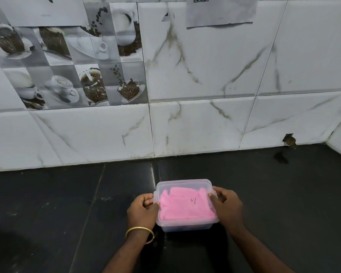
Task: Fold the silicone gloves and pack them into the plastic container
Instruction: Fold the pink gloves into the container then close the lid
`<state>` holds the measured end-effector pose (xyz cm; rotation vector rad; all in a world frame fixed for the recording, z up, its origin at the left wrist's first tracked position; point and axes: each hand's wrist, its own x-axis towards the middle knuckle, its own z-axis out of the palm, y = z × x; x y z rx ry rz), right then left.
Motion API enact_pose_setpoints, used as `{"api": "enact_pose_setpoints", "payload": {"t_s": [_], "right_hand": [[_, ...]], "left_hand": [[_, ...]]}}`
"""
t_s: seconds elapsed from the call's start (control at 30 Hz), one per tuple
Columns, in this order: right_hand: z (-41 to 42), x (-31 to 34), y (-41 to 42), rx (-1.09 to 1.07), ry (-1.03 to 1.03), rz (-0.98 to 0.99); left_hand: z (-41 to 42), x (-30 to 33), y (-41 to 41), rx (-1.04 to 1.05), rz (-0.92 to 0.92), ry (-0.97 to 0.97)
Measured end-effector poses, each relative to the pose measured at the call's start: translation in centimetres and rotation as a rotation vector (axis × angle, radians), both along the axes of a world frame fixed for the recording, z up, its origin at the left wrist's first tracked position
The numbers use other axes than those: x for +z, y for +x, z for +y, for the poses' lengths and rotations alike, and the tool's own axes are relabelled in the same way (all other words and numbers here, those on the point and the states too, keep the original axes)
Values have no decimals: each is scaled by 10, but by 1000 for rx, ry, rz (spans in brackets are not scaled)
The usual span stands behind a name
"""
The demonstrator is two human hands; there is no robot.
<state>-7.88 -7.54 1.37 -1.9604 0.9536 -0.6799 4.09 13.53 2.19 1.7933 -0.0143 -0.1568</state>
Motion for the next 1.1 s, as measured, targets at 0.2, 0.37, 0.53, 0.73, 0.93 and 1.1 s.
{"api": "enact_pose_setpoints", "payload": {"t_s": [0.2, 0.37, 0.53, 0.73, 0.93, 1.1], "right_hand": [[5, 1, 6, 114, -206, 181], [19, 5, 33, 331, -604, 436], [21, -5, 59, 494, -671, 596], [23, -11, 72, 488, -694, 606], [24, -10, 83, 509, -675, 639], [23, 0, 88, 559, -663, 692]], "left_hand": [[2, 1, 7, -150, -215, 370], [-24, 7, 8, -476, -641, 936], [-36, -10, 21, -634, -569, 1063], [-35, -18, 34, -615, -543, 1079], [-35, -20, 46, -620, -502, 1082], [-35, -13, 48, -630, -457, 1025]]}}
